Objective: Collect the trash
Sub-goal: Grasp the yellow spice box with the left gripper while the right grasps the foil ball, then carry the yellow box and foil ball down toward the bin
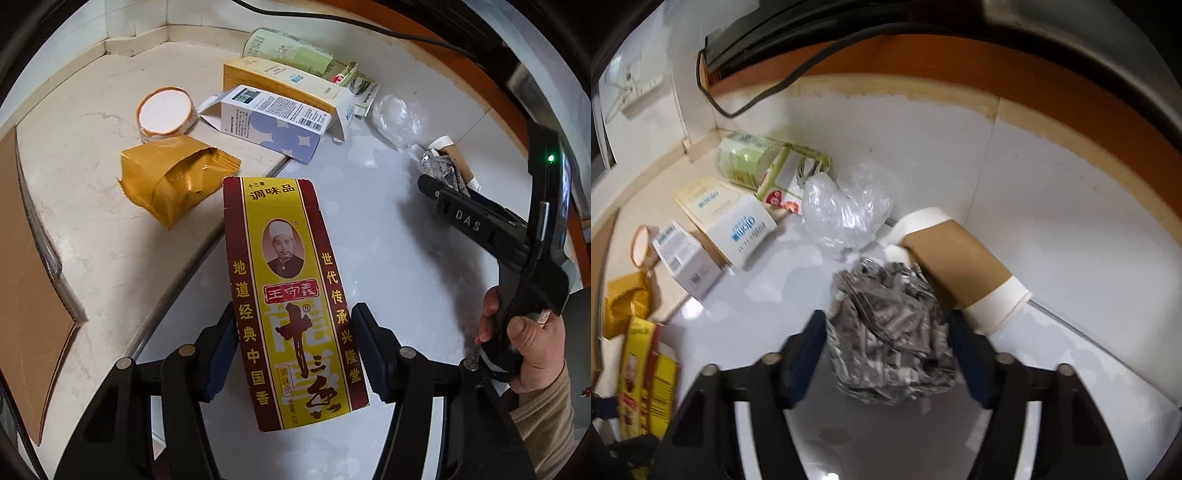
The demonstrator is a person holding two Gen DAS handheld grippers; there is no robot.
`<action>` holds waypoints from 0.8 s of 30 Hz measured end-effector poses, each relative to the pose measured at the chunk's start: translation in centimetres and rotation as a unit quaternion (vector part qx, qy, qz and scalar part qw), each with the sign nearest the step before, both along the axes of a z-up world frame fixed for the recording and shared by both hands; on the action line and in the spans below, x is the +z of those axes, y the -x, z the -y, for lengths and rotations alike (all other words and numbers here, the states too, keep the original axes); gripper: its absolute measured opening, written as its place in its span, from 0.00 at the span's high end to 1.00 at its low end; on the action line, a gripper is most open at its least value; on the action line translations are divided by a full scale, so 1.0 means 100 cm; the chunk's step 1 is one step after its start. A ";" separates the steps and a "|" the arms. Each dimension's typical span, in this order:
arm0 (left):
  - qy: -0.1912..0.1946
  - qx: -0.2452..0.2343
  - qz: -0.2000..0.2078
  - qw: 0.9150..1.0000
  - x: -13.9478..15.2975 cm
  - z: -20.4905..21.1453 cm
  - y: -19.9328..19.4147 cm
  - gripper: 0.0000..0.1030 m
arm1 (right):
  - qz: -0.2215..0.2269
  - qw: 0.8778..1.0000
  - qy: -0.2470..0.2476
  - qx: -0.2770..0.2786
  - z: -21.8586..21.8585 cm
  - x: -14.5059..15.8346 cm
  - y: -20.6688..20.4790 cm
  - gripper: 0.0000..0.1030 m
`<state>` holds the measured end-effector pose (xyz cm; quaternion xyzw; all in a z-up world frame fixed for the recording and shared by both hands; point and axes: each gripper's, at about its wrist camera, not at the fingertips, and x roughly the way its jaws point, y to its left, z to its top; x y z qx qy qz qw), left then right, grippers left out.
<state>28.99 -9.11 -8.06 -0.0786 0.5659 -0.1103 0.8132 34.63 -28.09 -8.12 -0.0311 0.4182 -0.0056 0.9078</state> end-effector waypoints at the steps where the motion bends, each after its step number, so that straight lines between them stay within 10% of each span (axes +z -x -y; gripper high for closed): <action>1: 0.000 0.000 0.002 1.000 0.000 0.001 -0.002 0.43 | -0.002 1.000 -0.003 0.002 -0.001 0.000 0.003 0.39; 24: -0.045 -0.015 0.132 0.990 0.047 -0.074 0.203 0.43 | 0.038 0.970 -0.179 0.159 -0.073 0.059 0.228 0.39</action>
